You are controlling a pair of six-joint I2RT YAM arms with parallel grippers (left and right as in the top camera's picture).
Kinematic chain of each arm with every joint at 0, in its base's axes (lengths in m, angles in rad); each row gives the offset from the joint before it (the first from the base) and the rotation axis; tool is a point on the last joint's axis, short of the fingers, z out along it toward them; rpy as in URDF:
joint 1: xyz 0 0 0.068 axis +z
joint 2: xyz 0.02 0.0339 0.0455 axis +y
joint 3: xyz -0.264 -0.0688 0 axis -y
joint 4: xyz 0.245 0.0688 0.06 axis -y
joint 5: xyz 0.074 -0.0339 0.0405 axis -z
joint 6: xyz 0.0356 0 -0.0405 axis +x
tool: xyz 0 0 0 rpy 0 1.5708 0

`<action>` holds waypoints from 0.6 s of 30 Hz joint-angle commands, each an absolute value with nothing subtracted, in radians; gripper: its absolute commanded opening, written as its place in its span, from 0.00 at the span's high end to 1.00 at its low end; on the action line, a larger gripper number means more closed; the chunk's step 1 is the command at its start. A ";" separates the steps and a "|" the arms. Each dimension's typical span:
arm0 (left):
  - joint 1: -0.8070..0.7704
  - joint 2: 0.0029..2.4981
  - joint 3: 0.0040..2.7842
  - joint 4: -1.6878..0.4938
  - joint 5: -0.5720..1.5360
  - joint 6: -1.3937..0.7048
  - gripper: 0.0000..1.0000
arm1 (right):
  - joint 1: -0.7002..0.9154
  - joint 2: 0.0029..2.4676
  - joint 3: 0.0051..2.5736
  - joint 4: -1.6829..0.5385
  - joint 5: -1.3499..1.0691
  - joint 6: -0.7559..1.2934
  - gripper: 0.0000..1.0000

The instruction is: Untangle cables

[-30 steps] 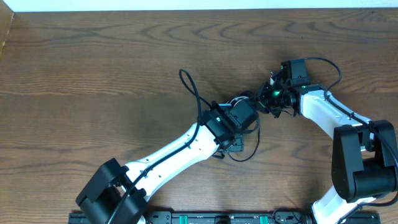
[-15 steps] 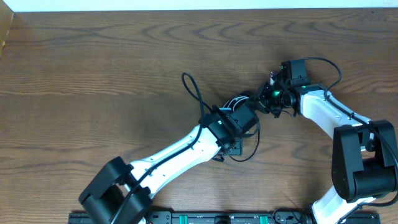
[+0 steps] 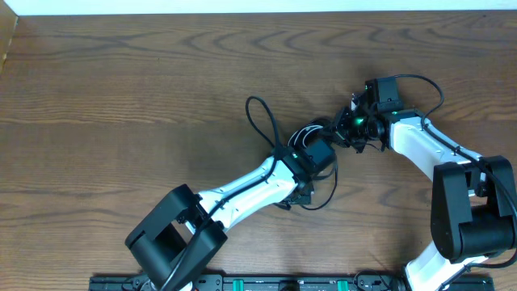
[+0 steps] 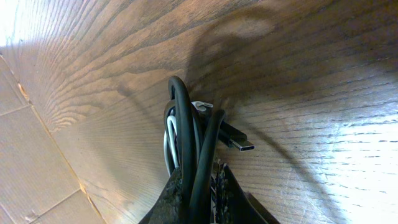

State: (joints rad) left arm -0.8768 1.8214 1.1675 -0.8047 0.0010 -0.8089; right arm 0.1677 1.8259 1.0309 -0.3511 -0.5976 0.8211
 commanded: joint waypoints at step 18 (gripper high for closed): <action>-0.606 1.683 1.161 -1.085 -0.152 -0.700 0.87 | 0.168 1.829 1.026 -0.352 -0.578 0.806 0.99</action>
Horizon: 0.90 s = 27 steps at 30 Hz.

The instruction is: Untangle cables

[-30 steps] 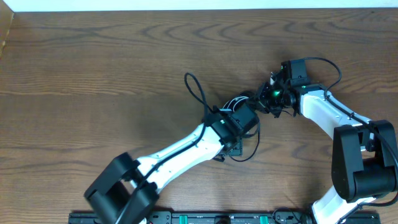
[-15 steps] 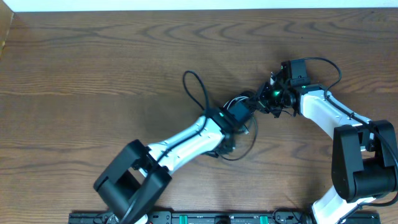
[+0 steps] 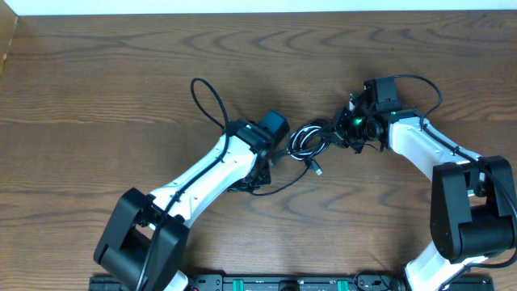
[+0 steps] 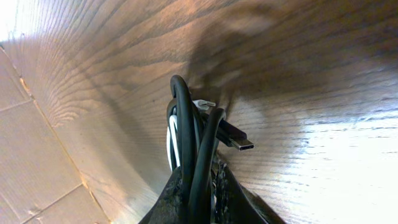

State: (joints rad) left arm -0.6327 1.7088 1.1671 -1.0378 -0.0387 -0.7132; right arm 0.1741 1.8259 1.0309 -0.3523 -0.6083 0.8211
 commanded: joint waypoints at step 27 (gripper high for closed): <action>-0.335 1.683 1.161 -1.316 -0.300 -0.719 0.85 | 0.168 1.829 1.026 -0.352 -0.578 0.806 0.99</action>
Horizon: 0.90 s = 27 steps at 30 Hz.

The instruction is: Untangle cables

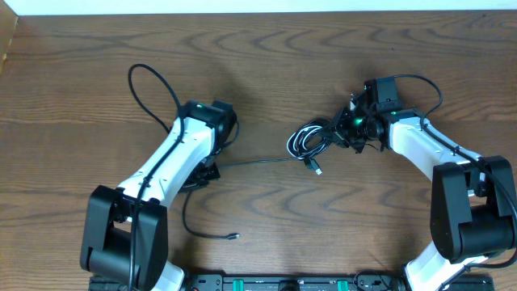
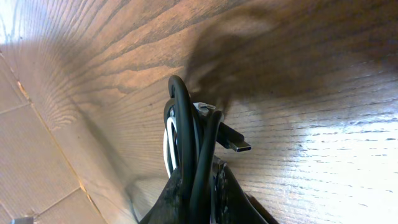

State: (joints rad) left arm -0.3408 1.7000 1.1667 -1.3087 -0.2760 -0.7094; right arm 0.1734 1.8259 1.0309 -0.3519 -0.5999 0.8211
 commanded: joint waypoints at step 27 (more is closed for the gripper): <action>-0.448 1.683 1.160 -1.122 -0.070 -0.658 0.85 | 0.154 1.813 1.026 -0.381 -0.614 0.806 0.01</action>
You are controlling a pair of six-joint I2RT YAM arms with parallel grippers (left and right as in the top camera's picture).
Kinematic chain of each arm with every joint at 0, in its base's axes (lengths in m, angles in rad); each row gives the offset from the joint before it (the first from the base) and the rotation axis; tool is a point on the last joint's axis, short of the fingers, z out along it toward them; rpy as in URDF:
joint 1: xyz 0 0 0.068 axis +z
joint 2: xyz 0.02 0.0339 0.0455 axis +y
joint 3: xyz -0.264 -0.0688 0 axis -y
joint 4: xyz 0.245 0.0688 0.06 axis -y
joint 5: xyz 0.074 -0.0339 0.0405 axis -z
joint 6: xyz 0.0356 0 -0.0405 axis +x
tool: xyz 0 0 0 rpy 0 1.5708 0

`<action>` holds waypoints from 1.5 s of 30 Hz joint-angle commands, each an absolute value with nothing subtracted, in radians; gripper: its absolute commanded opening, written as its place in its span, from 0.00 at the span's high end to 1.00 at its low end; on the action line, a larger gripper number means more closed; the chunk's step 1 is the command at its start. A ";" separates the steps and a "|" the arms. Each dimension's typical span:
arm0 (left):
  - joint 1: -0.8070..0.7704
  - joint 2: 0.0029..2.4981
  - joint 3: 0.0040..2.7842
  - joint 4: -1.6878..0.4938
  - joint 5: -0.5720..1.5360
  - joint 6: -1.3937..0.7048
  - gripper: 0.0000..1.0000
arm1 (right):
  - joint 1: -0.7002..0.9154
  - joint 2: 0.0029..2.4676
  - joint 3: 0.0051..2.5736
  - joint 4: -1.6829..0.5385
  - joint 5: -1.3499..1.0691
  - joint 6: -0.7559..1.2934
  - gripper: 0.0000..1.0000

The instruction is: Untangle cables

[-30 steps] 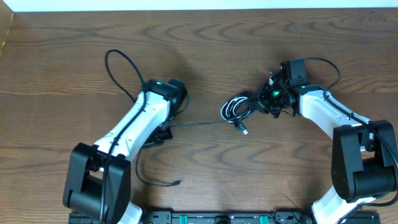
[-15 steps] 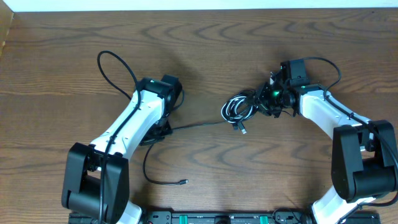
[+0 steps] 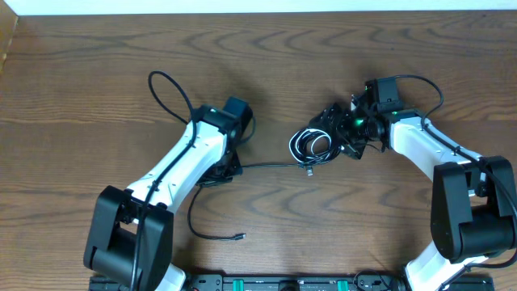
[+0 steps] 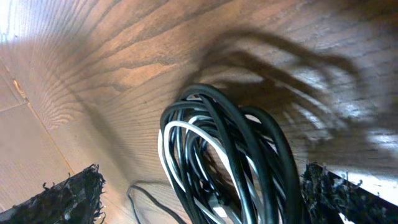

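A coiled bundle of black and white cables lies on the wooden table. My right gripper stands open around its right side. In the right wrist view the bundle sits between the widely spread fingers, gripper. A thin black cable runs left from the bundle, passes under my left arm, loops up behind it and trails toward the front, ending in a small plug. My left gripper is mostly hidden under its own arm, shut on that thin cable.
A cardboard piece shows at the far left corner. The mounting rail runs along the front edge. The right arm's own cable arcs above its wrist.
My right gripper has opened, and the bundle now lies spread on the table between its fingers. My left arm has shifted a little right, and the thin cable has gone slack.
Both grippers met at the bundle, the right one shut on it. The left arm then stood farther and farther left, with a thin black cable drawn out of the bundle behind it. Now the right gripper is open and the left has come back slightly.
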State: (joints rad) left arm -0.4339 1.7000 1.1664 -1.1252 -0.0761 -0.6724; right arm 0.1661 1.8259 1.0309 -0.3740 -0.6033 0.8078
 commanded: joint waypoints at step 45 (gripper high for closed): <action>-0.715 1.687 1.049 -0.562 0.127 -0.693 0.78 | 0.178 1.595 1.026 -0.488 -0.193 0.761 0.47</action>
